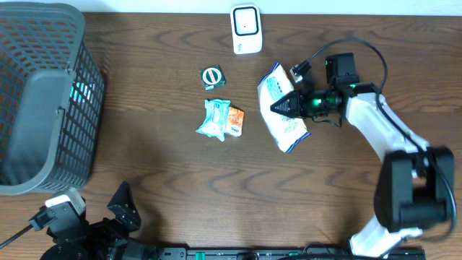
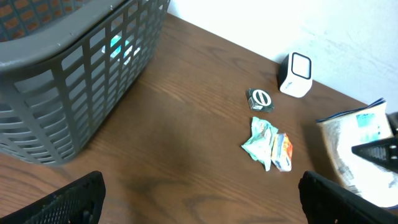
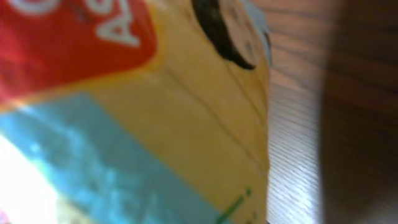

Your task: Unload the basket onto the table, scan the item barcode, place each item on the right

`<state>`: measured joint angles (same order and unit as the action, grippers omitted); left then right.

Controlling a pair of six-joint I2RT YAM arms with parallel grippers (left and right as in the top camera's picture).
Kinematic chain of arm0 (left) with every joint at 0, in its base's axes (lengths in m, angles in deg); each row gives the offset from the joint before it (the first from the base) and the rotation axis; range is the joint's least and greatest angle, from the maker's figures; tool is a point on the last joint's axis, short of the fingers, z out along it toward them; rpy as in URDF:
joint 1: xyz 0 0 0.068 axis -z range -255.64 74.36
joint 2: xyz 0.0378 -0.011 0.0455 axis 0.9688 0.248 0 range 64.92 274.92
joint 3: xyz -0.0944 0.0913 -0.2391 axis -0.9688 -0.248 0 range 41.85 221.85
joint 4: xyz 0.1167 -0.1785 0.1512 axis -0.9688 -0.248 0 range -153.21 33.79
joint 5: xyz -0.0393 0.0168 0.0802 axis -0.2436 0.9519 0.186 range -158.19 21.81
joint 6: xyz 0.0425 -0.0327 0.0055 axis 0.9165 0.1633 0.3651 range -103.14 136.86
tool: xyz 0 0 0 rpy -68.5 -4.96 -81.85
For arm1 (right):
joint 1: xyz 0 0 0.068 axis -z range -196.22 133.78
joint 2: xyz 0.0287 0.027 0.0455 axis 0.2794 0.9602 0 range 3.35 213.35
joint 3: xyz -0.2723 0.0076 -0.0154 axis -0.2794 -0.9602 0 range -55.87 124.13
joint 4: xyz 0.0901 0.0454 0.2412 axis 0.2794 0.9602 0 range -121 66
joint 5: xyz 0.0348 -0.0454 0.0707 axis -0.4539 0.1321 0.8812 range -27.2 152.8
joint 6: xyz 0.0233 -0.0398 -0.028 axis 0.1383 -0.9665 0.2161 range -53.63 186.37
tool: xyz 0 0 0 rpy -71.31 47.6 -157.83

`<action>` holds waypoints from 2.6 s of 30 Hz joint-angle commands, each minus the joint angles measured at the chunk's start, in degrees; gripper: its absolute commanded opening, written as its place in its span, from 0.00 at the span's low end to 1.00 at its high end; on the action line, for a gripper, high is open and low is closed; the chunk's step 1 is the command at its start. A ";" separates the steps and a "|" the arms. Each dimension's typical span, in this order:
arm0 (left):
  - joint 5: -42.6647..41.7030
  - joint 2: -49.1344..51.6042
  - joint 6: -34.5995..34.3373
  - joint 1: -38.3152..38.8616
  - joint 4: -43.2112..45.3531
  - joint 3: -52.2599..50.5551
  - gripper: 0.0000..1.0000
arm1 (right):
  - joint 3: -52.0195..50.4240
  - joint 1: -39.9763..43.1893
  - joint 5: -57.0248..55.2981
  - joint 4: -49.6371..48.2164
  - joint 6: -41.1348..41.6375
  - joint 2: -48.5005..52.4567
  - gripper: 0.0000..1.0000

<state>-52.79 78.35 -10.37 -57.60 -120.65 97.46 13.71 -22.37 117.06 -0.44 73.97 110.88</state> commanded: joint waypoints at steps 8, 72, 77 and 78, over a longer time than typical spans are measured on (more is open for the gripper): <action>0.96 -0.09 -0.55 -0.24 0.04 -0.28 0.98 | -0.15 7.28 -3.30 0.33 4.22 9.68 0.40; 0.98 -0.09 -0.55 -0.24 0.04 -0.28 0.98 | 12.00 -2.64 -58.40 19.41 4.33 1.57 0.96; 0.98 -0.09 -0.55 -0.24 0.04 -0.28 0.98 | 11.93 -2.58 -58.53 19.80 4.33 1.57 0.99; 0.98 -0.09 -0.55 -0.24 0.04 -0.28 0.98 | 11.82 -2.49 -58.69 19.76 4.31 1.57 0.99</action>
<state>-52.79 78.35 -10.39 -57.60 -120.65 97.46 25.80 -24.98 59.49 19.17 78.71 113.00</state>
